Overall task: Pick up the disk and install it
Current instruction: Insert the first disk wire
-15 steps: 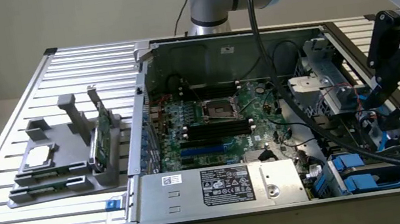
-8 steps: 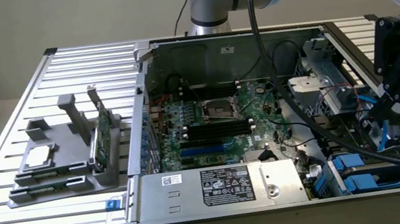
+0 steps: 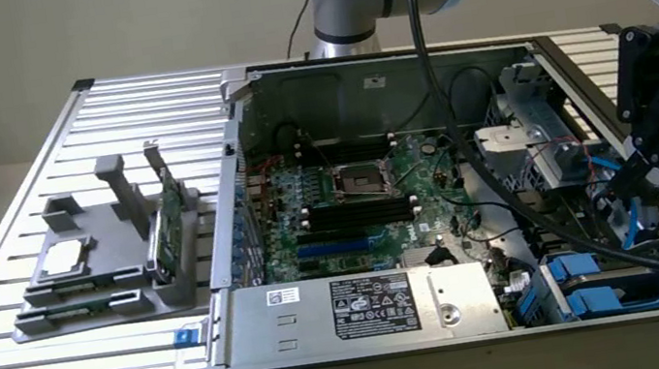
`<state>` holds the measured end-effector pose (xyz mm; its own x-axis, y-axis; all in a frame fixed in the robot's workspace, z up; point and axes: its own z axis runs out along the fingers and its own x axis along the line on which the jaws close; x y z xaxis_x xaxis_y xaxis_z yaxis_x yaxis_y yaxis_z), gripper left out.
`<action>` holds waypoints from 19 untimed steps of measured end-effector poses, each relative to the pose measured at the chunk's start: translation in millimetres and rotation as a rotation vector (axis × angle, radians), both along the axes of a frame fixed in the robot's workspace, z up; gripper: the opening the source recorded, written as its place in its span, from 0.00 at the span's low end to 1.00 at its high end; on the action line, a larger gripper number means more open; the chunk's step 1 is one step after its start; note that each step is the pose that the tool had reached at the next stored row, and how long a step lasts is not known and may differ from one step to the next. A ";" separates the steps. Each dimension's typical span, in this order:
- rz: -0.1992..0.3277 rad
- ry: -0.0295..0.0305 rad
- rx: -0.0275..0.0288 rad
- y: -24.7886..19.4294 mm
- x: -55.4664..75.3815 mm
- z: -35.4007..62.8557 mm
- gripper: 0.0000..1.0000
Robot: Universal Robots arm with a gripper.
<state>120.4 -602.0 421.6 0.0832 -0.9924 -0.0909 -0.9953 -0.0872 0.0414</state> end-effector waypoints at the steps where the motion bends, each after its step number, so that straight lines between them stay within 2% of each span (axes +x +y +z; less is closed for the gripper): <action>1: 0.000 0.0000 0.0000 0.0 0.0 0.0 0.11; 10: -0.004 0.0000 0.0003 0.0 0.0 0.1 0.11; 19: -0.161 -0.0001 0.0005 0.0 -0.1 -0.8 0.11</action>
<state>120.3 -602.0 420.8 -0.0769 -0.9928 -0.0913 -0.9964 0.0734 0.0413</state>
